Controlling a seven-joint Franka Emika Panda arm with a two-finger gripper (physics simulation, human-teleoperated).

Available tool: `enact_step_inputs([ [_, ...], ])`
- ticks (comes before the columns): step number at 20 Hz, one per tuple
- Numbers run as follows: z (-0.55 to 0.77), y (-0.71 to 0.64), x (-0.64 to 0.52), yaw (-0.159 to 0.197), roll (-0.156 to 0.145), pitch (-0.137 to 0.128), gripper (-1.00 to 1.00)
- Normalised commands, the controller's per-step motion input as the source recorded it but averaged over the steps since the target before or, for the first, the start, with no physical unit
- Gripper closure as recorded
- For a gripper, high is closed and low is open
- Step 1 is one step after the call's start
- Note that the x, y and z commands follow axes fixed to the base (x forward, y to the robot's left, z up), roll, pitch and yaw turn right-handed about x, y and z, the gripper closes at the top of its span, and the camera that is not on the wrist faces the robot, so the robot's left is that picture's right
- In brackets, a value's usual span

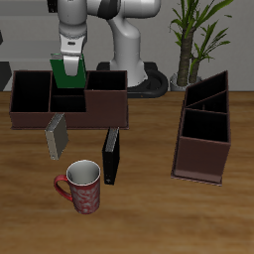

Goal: Place the green book into the back desk caddy's back compartment

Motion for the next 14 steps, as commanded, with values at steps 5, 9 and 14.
enact_step_inputs([
  [5,-0.19,-0.03,-0.11,-0.010,-0.009,0.048,1.00],
  [9,-0.08,-0.13,-0.15,0.007,-0.016,0.028,1.00],
  [14,0.05,-0.21,-0.05,0.007,-0.058,-0.009,1.00],
])
